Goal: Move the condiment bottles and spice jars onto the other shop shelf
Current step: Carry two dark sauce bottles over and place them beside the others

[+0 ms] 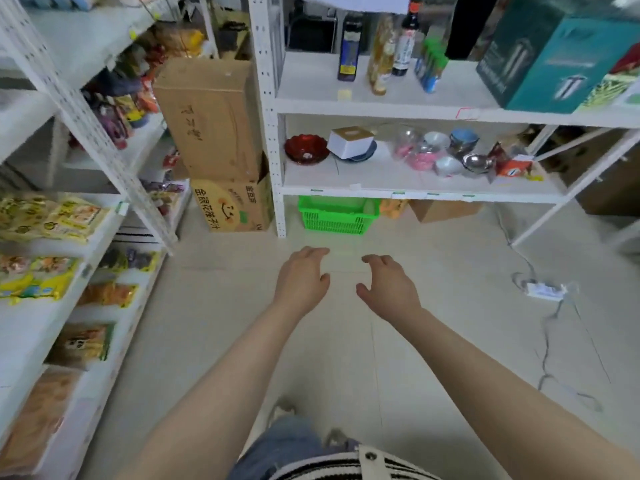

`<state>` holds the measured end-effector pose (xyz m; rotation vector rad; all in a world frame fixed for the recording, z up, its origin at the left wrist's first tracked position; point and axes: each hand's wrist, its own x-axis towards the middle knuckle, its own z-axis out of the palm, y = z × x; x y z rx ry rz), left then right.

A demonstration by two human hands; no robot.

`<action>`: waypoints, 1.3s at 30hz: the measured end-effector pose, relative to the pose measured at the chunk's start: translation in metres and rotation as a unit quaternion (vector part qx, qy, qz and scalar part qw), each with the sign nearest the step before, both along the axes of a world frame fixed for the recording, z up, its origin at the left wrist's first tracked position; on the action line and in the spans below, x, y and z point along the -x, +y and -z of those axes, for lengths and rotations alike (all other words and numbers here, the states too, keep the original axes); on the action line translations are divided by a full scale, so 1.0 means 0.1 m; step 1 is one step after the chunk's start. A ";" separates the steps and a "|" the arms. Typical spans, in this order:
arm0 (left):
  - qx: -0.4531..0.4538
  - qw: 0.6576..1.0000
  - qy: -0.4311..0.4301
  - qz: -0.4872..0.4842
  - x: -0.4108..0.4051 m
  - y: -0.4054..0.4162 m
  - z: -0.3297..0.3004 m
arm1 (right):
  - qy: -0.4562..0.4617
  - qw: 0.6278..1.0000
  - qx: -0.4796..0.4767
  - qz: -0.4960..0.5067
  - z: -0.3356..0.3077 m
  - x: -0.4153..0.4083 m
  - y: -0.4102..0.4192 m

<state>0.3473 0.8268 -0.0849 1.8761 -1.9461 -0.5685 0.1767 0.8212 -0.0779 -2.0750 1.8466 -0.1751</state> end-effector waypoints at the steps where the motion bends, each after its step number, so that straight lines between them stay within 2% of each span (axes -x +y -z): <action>1: 0.001 1.000 -0.003 0.014 0.12 -0.10 -0.03 | -0.006 1.000 0.003 0.016 -0.02 0.12 -0.05; 11: 0.014 0.995 -0.006 0.103 0.89 -1.50 -0.14 | -0.030 0.989 0.022 0.142 -0.12 0.92 -1.05; 20: 0.024 0.989 0.074 0.129 1.11 -3.00 -0.28 | -0.068 0.975 0.039 0.208 -0.23 1.24 -2.29; 29: 0.012 0.988 0.110 0.109 1.62 -4.10 -0.19 | -0.086 0.975 0.047 0.201 -0.22 1.76 -3.49; 39: 0.009 0.983 0.181 0.006 2.49 -5.25 -0.28 | -0.104 0.988 0.065 0.092 -0.37 2.60 -4.99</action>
